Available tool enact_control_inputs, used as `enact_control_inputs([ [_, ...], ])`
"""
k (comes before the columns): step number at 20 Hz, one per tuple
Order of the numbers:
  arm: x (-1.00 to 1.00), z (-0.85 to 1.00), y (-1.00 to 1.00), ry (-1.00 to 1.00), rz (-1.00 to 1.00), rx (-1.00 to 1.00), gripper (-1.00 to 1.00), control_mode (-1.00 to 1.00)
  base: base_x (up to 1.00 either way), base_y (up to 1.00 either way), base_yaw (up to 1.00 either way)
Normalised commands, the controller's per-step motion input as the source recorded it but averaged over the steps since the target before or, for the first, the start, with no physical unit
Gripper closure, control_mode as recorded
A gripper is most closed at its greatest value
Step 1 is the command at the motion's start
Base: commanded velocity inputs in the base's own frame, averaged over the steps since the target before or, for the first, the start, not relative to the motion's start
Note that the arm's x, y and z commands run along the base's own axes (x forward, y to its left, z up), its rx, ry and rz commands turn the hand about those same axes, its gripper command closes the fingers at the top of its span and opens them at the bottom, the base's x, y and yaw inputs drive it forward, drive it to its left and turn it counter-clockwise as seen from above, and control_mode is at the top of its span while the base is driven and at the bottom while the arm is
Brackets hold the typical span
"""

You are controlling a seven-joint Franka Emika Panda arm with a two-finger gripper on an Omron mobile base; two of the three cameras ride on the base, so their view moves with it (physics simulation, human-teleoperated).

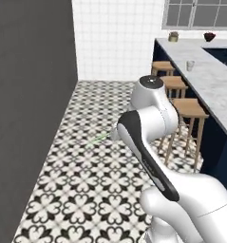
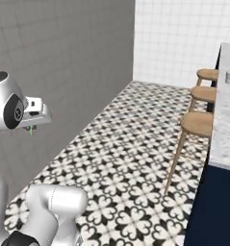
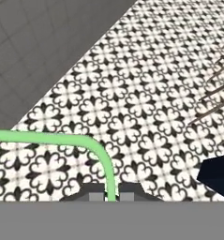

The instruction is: Take a straw from the drawer in front and place it inside the glass cup on the dining counter.

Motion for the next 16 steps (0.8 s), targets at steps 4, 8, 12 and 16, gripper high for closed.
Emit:
enact_control_inputs([
  [4, 0.00, 0.00, 0.00, 0.00, 0.00, 0.00, 1.00, 1.00, 0.84, 0.90, -0.51],
  [8, 0.00, 0.00, 0.00, 0.00, 0.00, 0.00, 1.00, 1.00, 0.88, 0.89, -0.51],
  [12, 0.00, 0.00, 0.00, 0.00, 0.00, 0.00, 1.00, 1.00, 0.99, 0.85, -0.48],
  [16, 0.00, 0.00, 0.00, 0.00, 0.00, 0.00, 1.00, 1.00, 0.96, 0.80, -0.49],
])
